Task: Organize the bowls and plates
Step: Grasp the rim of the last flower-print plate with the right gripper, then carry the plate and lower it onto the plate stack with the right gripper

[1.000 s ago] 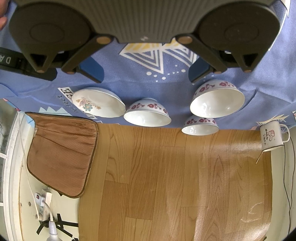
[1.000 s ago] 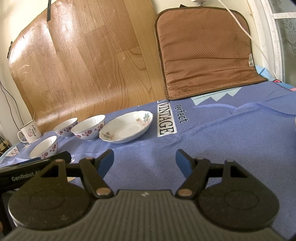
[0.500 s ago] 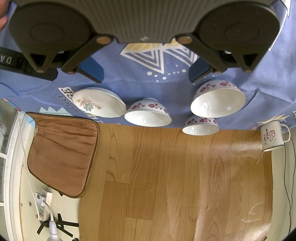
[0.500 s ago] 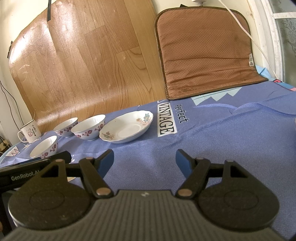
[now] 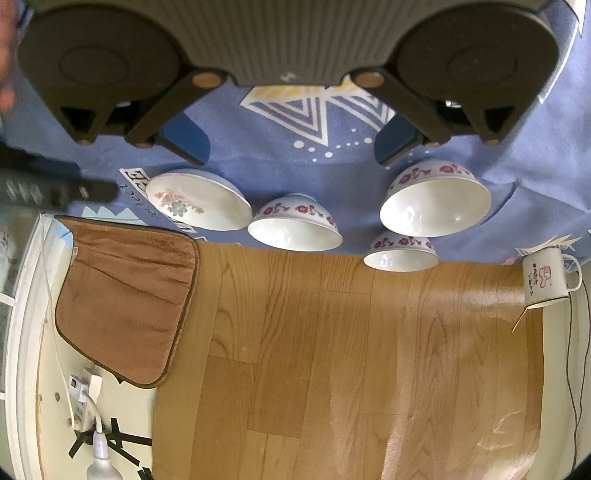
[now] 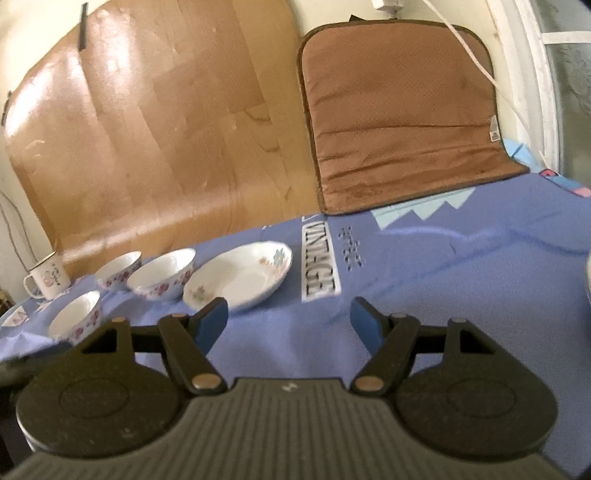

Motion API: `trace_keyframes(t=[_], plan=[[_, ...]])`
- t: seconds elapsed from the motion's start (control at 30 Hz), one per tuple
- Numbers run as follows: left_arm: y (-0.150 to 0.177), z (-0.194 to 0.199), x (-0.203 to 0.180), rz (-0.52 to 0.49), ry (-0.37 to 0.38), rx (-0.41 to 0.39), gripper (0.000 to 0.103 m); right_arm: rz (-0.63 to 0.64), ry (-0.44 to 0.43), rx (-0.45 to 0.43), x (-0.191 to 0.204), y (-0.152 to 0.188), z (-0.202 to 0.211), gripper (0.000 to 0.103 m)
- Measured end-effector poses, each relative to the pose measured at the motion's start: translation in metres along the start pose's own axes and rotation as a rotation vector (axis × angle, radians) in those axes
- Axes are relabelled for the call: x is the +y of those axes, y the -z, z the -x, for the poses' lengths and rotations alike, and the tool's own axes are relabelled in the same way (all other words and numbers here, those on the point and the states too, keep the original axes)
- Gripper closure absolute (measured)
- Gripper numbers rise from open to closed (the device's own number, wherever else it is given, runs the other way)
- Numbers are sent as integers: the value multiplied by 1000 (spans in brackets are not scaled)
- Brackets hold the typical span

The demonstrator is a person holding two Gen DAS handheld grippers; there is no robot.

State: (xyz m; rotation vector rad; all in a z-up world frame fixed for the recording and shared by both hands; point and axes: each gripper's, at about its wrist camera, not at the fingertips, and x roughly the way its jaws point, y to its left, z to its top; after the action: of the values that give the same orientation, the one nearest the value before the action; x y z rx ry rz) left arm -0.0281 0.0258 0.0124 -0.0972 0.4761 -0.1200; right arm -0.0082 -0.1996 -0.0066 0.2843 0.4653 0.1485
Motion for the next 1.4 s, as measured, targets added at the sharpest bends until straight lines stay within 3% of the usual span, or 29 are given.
trace_keyframes(t=[0.1, 0.27, 0.37, 0.43, 0.57, 0.67, 0.73, 0.8, 0.9, 1.0, 1.07, 1.13, 1.2, 1.3, 1.4], plan=[[0, 0, 2, 11, 6, -3, 7, -22, 5, 34, -2, -18, -26, 38], [0, -2, 2, 11, 21, -9, 14, -168, -18, 200, -14, -28, -82, 69], [-1, -3, 4, 20, 28, -5, 20, -176, -33, 229, -8, -26, -94, 91], [-1, -4, 6, 30, 38, 1, 27, -185, -39, 228, -5, -25, -85, 91], [-2, -3, 10, 50, 70, 4, 30, -215, -80, 238, -9, -15, -47, 91], [-3, -3, 16, 75, 181, 28, 29, -246, -135, 260, -22, -2, -8, 91], [-3, -6, 16, 109, 303, 78, 29, -253, -161, 274, -28, 6, 15, 91], [-3, -9, 8, 106, 368, 128, 30, -243, -173, 283, -33, 17, 35, 91], [1, -10, -10, 44, 357, 184, 39, -213, -166, 277, -34, 27, 53, 90], [6, -15, -14, 78, 386, 263, 54, -192, -161, 261, -35, 34, 61, 87], [7, -14, -18, 76, 384, 270, 64, -183, -165, 257, -36, 36, 59, 87], [9, -15, -23, 66, 394, 291, 85, -177, -165, 253, -36, 37, 54, 87], [9, -13, -30, 61, 376, 293, 85, -165, -159, 243, -36, 37, 56, 88], [2, -13, -43, 84, 430, 297, 86, -144, -127, 187, -41, 34, 65, 89], [-7, -12, -76, 33, 480, 276, 86, -127, -69, 86, -54, 29, 84, 89]])
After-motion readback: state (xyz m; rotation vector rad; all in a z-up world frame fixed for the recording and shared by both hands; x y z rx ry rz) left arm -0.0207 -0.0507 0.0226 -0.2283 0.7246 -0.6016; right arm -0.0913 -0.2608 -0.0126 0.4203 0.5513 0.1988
